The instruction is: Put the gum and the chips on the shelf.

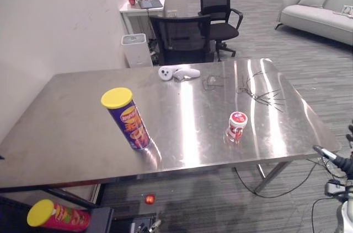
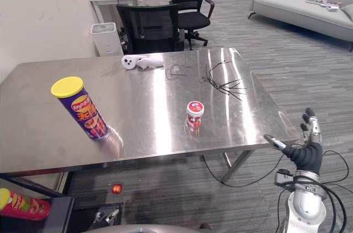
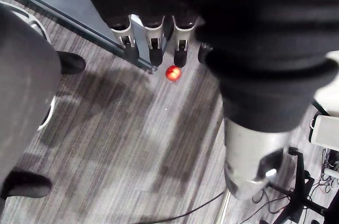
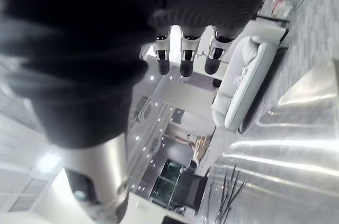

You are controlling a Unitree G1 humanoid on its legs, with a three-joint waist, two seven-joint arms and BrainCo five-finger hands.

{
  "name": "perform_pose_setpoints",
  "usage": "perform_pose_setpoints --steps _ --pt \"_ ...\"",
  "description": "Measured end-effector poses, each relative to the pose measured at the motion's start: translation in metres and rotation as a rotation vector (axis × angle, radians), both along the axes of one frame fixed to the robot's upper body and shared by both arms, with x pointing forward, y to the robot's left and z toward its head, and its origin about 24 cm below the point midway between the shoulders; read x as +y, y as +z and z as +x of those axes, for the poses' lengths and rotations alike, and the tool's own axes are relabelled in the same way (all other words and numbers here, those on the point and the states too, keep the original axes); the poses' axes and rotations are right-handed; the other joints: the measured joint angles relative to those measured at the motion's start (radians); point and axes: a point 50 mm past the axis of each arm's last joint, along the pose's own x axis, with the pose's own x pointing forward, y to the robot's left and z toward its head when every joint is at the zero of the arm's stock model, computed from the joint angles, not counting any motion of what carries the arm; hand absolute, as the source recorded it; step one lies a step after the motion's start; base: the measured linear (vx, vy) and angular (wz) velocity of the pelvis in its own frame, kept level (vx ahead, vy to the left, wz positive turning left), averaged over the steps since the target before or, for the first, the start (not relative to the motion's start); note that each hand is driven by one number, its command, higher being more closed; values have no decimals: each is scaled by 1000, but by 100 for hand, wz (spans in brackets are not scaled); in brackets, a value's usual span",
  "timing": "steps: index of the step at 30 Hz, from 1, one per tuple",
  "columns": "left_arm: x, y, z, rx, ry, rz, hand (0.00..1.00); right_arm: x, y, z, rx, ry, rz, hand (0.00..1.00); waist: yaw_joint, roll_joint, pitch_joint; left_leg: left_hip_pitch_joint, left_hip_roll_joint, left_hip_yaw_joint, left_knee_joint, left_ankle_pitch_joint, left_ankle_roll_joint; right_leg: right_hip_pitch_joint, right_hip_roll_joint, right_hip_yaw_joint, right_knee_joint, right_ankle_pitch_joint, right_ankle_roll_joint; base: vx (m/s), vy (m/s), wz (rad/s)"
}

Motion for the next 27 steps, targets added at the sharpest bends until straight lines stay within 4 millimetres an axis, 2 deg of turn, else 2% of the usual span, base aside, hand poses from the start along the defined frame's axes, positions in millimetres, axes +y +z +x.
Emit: perform_pose_setpoints --steps 4,10,19,27 --pt "1 0 1 10 -60 10 0 16 2 13 11 164 4 0 2 -2 0 -13 -3 -2 0 4 2 -13 -3 -1 0 2 3 -27 -24 0" --pt "2 0 5 12 -111 18 0 29 1 22 34 282 -4 0 3 -6 2 -20 -4 -3 2 6 2 -20 -4 -3 -3 4 5 -6 -17 0" --pt "6 2 16 -2 -180 47 0 40 -7 38 49 345 31 0 4 -17 15 -69 6 -57 49 -1 1 -23 -7 -40 -2 5 7 -9 -34 12" --pt "6 3 20 -6 -180 56 0 39 -13 50 45 325 82 0 5 -6 34 -90 7 -86 60 0 1 -23 -9 -63 -4 5 7 -7 -12 9"
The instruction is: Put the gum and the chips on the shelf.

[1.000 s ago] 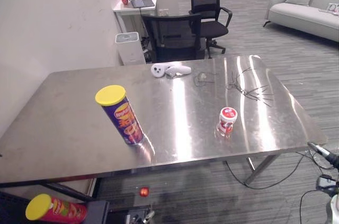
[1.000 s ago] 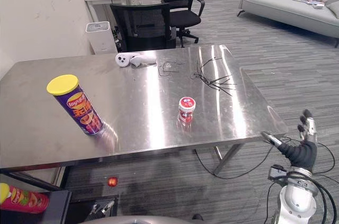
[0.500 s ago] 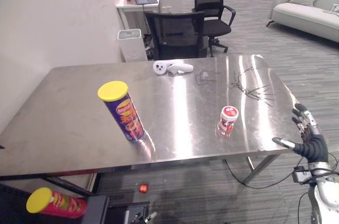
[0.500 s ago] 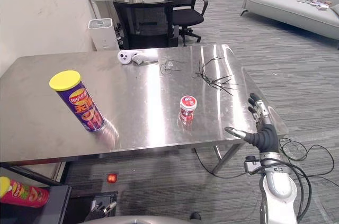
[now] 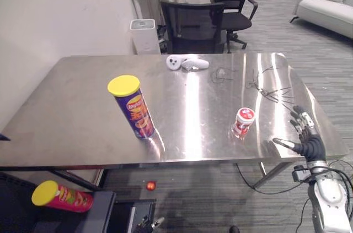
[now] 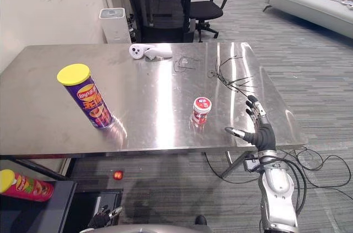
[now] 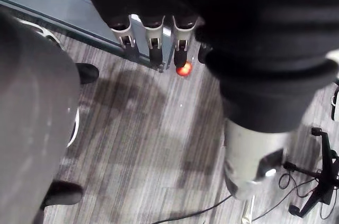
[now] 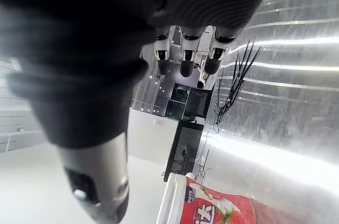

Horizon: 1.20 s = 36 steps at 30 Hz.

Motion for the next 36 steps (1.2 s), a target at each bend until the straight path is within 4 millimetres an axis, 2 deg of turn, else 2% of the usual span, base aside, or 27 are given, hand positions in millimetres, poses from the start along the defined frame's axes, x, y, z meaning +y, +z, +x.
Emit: perform_pose_setpoints --steps 5,10,17,22,26,36 --pt "0 0 2 -4 1 3 0 -1 -3 5 6 -17 12 0 0 6 11 -14 1 -25 2 1 1 11 0 -27 -11 0 0 17 -12 15" --pt "0 1 4 -8 0 3 0 4 -9 16 31 2 32 0 1 10 21 -15 3 -28 2 1 0 13 1 -31 -11 0 0 4 -2 1" --pt "0 1 6 -15 -2 5 0 10 -15 22 55 19 44 0 3 10 44 -17 2 -35 2 2 1 15 1 -36 -11 0 -1 -2 -2 1" --pt "0 2 9 -22 -5 6 0 11 -13 29 43 19 49 0 6 11 52 -33 2 -56 2 9 3 13 0 -57 -11 0 -1 2 -8 13" --pt "0 3 14 -33 -10 6 0 14 -11 34 37 31 51 0 25 8 64 -35 2 -62 1 11 3 14 0 -61 -11 0 -1 -3 -3 3" --pt "0 3 15 -38 -10 8 0 21 -6 41 17 58 50 0 27 5 67 -47 0 -84 -15 25 3 12 0 -85 -12 0 -1 1 -6 6"
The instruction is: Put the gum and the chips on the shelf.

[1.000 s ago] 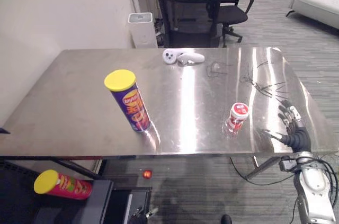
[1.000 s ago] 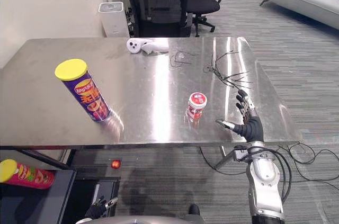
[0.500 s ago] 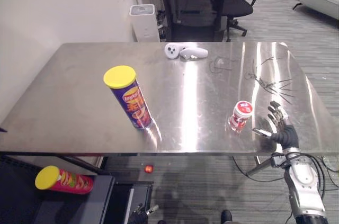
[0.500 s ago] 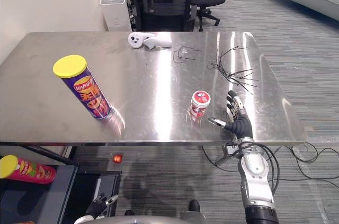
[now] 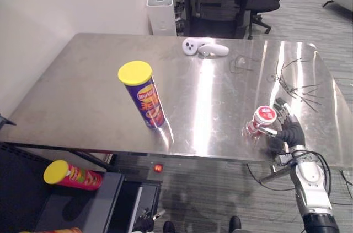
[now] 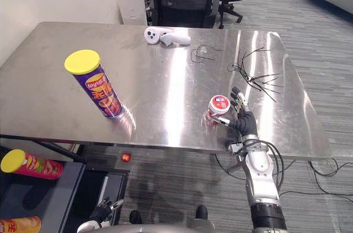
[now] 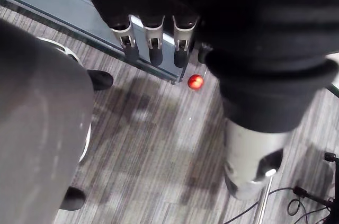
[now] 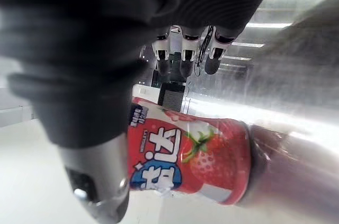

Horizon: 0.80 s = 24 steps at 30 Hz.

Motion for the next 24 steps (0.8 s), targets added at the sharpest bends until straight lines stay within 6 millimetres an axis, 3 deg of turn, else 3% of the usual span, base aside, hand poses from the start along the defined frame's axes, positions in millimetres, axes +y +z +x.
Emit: perform_pose_setpoints --steps 8,9,24 --pt "0 0 1 -4 0 1 0 6 3 4 -11 19 0 0 2 -6 4 0 0 -3 -3 2 0 1 0 -3 0 0 0 0 0 0" --pt "0 0 1 -4 -1 1 0 8 3 4 -11 28 0 100 2 -6 4 0 0 -3 -3 2 0 1 0 -3 0 0 0 0 0 0" --pt "3 2 5 -13 -3 10 0 35 1 10 -7 139 7 100 7 -25 15 -1 -2 -19 -21 15 2 3 0 -18 -1 0 0 -1 -4 3"
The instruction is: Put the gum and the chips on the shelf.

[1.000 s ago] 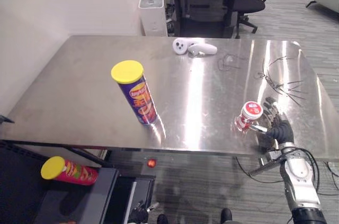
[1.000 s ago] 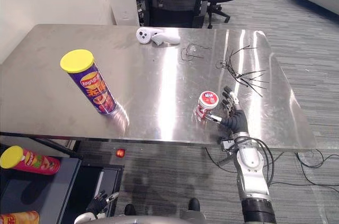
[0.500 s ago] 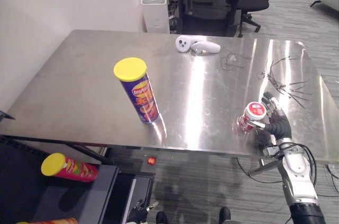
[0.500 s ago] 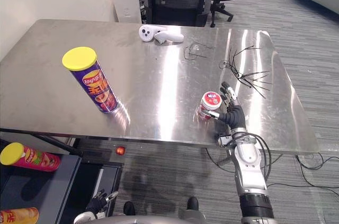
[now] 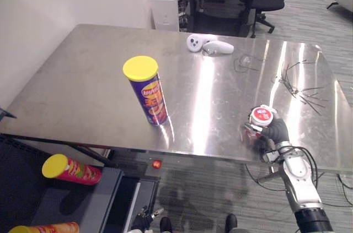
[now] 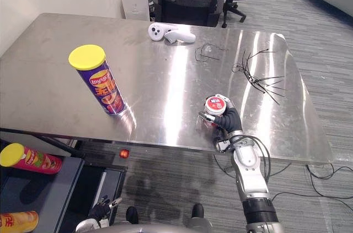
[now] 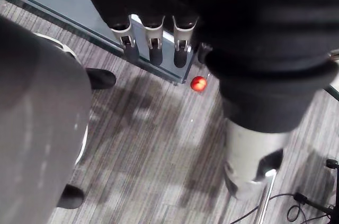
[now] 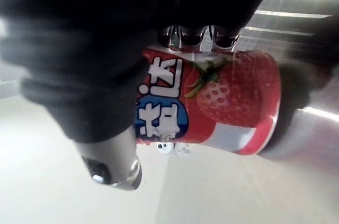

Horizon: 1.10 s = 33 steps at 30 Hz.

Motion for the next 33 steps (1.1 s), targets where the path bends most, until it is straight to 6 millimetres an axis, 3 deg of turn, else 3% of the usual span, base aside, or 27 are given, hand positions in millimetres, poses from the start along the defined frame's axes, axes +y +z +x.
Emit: perform_pose_setpoints --steps 12,19,27,32,33 --pt "0 0 0 1 2 3 0 1 0 -1 2 8 -1 100 0 -1 0 19 1 2 -2 0 0 17 1 2 0 0 0 -1 0 0" --pt "1 0 0 0 5 8 0 3 25 -9 -113 15 0 100 -1 -2 -3 39 3 8 -3 0 0 33 2 7 0 0 0 -9 -7 -2" --pt "5 0 -5 13 21 19 0 -12 43 -20 -196 -55 -3 100 -1 -8 -13 45 13 -7 16 0 -1 41 4 1 34 -5 -8 -11 -6 4" --pt "8 1 -3 1 70 15 0 -13 46 -20 -227 -90 80 100 3 7 2 -101 24 -183 133 2 -11 32 13 -125 84 -51 -45 -119 -48 86" --pt "7 1 1 -3 71 10 0 -12 51 -18 -246 -86 86 100 13 25 15 -151 27 -255 147 22 -22 32 26 -185 86 -57 -47 -116 -66 132"
